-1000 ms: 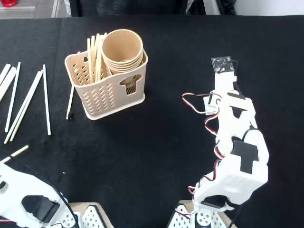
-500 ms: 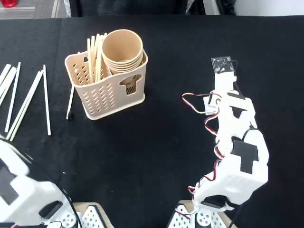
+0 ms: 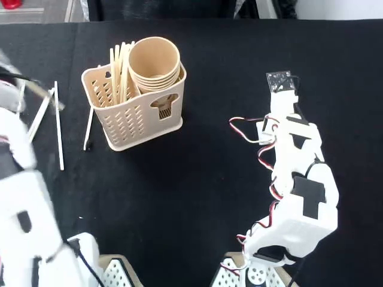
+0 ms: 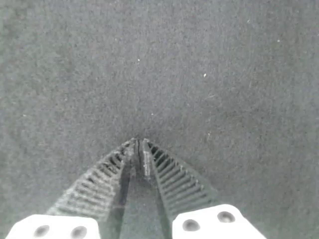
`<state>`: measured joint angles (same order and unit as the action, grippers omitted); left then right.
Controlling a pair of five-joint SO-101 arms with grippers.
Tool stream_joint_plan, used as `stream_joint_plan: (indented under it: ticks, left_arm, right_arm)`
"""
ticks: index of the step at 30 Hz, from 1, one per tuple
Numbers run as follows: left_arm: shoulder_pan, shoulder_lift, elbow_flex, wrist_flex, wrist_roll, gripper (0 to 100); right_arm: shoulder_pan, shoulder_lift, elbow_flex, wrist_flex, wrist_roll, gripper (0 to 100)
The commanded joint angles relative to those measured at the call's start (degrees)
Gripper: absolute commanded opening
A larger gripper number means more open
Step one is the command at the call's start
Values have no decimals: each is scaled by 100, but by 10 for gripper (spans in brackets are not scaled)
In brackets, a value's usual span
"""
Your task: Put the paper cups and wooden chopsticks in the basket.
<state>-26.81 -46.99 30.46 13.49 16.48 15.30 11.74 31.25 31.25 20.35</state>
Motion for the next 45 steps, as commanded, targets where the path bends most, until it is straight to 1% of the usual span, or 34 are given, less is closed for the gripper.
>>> stream_joint_plan:
  ticks: [1, 5, 7, 9, 12, 15, 21, 22, 23, 25, 26, 31, 33, 35, 37, 39, 42, 45]
  left_arm:
    - [936, -905, 171, -554, -484, 28]
    - [1736, -1143, 233, -1169, -1073, 28]
    - [2000, -932, 268, -1547, -1345, 27]
    - [2193, -545, 312, -1820, -1389, 27]
    - [2352, -70, 330, -1908, -1415, 27]
    - [2360, 273, 400, -1916, -1371, 27]
    - [2369, 501, 971, -1846, -1389, 29]
    - [2369, 492, 1147, -1688, -1415, 37]
    - [2352, 492, 1226, -1389, -1415, 67]
    - [2325, 492, 1077, -527, -1213, 155]
    - [2308, 519, 910, -88, -1002, 178]
    - [1833, 492, -180, 1925, -97, 228]
    - [1481, 519, -822, 2980, 141, 237]
    - [998, 554, -1446, 4264, 290, 237]
    - [207, 554, -1868, 5415, 343, 239]
    - [-822, 554, -2070, 6303, 316, 242]
    - [-2431, 563, -2035, 6971, 176, 255]
    - [-3960, 571, -1429, 6910, -475, 283]
  right_arm:
    - [18, -338, 4, -26, 53, 14]
    - [18, -338, 4, -26, 53, 14]
    - [18, -338, 4, -26, 53, 14]
    - [18, -338, 4, -26, 62, 14]
    - [18, -338, 4, -26, 62, 14]
    - [18, -338, 4, -26, 62, 14]
    - [18, -338, 4, -26, 62, 14]
    - [18, -338, 4, -26, 62, 14]
    - [18, -338, 4, -26, 62, 14]
    - [18, -338, 4, -26, 62, 14]
    - [18, -338, 4, -26, 62, 14]
    - [18, -338, 4, -26, 62, 14]
    - [18, -338, 4, -26, 62, 14]
    - [18, -338, 4, -26, 62, 14]
    - [18, -338, 4, -26, 62, 14]
    - [18, -338, 4, -26, 62, 14]
    - [18, -338, 4, -26, 62, 14]
    - [18, -338, 4, -26, 62, 14]
